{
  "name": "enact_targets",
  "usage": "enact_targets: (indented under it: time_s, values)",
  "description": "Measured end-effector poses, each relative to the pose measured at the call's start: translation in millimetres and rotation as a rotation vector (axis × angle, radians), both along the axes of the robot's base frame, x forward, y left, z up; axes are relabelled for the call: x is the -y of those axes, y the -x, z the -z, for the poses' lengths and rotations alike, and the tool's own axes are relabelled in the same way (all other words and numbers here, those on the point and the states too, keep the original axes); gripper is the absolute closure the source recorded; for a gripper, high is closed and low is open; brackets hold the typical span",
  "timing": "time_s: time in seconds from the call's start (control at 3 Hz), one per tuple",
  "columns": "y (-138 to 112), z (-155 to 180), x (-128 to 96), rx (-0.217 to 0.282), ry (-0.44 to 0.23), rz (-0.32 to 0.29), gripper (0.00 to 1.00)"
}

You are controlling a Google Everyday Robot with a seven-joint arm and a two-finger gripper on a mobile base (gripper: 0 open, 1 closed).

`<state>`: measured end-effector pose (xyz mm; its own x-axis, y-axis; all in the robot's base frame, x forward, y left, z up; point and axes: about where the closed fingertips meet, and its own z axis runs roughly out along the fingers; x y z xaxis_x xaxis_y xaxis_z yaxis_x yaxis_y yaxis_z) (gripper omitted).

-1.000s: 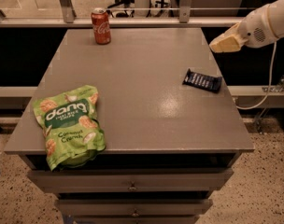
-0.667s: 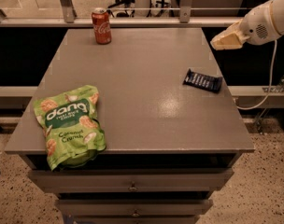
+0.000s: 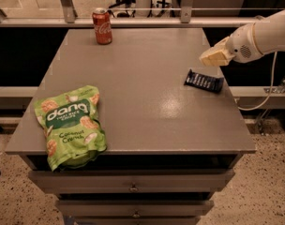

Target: Move rxbar blueberry near coke can

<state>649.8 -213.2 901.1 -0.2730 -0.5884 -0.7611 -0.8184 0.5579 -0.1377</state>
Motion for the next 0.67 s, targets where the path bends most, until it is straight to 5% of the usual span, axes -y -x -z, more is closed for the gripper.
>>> enact_targets:
  time_s: [0.67]
  values:
    - [2.3, 20.1, 4.9, -0.018, 0.037, 0.020, 0.00]
